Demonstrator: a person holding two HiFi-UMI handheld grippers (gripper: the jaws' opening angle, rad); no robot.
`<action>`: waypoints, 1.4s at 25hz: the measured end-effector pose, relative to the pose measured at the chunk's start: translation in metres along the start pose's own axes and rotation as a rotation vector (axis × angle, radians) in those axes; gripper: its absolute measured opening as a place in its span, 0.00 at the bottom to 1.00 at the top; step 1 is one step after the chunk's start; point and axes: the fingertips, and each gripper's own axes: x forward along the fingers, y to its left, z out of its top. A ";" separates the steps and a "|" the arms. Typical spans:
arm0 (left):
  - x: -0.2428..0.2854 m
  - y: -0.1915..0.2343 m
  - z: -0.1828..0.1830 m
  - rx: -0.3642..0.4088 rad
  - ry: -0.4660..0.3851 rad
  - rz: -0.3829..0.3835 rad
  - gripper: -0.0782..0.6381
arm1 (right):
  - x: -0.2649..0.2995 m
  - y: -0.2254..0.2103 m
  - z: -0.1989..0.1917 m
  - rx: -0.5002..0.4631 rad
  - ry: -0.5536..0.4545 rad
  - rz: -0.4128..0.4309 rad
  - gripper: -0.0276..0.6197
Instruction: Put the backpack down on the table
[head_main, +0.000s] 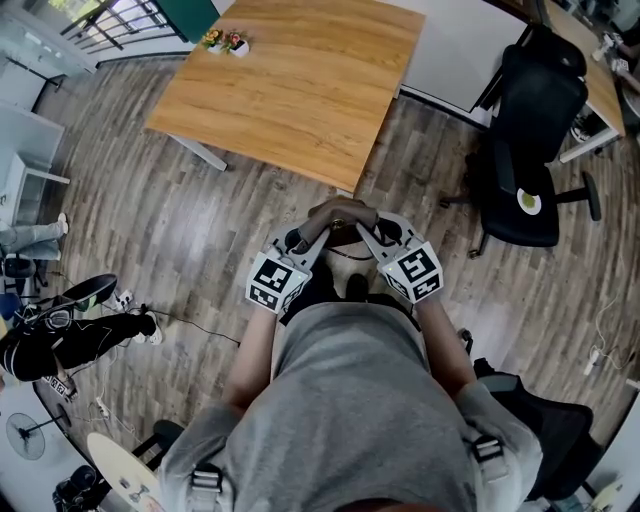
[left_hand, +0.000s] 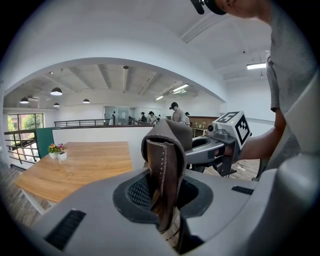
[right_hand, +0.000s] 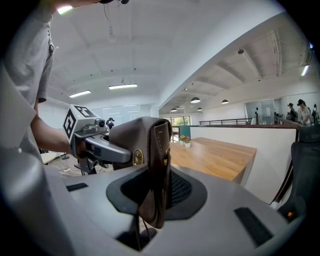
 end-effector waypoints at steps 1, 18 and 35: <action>0.000 0.001 0.001 0.001 -0.001 0.002 0.21 | 0.001 0.000 0.001 0.005 -0.004 0.003 0.15; -0.009 0.015 0.009 0.021 -0.003 0.018 0.21 | 0.013 0.003 0.015 -0.009 -0.021 0.018 0.15; -0.007 0.040 0.000 0.011 0.011 0.012 0.21 | 0.038 0.002 0.012 0.013 0.001 0.004 0.15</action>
